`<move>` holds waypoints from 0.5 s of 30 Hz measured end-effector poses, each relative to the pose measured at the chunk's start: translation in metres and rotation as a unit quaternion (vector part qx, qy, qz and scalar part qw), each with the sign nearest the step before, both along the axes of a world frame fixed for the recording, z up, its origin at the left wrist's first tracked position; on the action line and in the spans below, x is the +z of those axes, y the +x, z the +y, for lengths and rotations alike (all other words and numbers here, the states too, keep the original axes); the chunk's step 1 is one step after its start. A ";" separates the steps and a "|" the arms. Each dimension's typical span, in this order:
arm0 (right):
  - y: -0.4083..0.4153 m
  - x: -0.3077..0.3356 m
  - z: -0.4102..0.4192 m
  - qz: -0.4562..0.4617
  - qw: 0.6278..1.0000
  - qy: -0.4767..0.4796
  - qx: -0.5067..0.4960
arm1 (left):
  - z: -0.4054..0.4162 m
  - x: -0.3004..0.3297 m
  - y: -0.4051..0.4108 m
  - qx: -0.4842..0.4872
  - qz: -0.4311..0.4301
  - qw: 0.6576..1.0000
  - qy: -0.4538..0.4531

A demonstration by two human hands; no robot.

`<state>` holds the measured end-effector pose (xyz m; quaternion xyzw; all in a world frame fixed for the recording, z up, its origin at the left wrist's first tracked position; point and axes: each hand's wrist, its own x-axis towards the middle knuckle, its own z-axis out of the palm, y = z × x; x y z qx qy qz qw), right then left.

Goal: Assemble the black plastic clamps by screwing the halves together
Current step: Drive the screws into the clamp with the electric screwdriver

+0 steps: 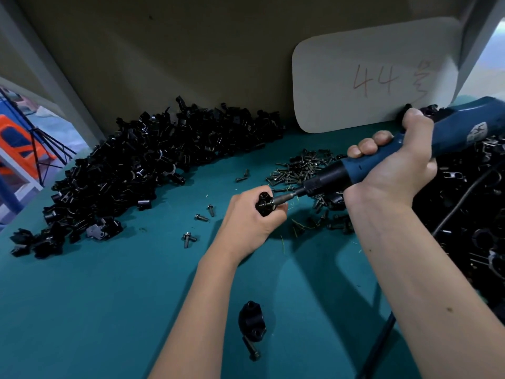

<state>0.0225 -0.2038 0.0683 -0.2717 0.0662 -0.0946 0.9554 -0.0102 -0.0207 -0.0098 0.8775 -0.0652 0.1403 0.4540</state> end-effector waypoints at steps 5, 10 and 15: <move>0.002 0.002 -0.004 0.030 0.999 0.007 -0.009 | -0.006 -0.003 -0.001 0.008 -0.010 1.000 -0.014; 0.000 0.010 0.001 0.001 0.985 0.000 -0.172 | -0.008 -0.006 0.002 0.009 -0.020 1.000 -0.011; 0.003 0.007 0.000 -0.001 0.984 -0.013 -0.179 | -0.010 -0.006 0.002 -0.001 -0.033 0.999 -0.017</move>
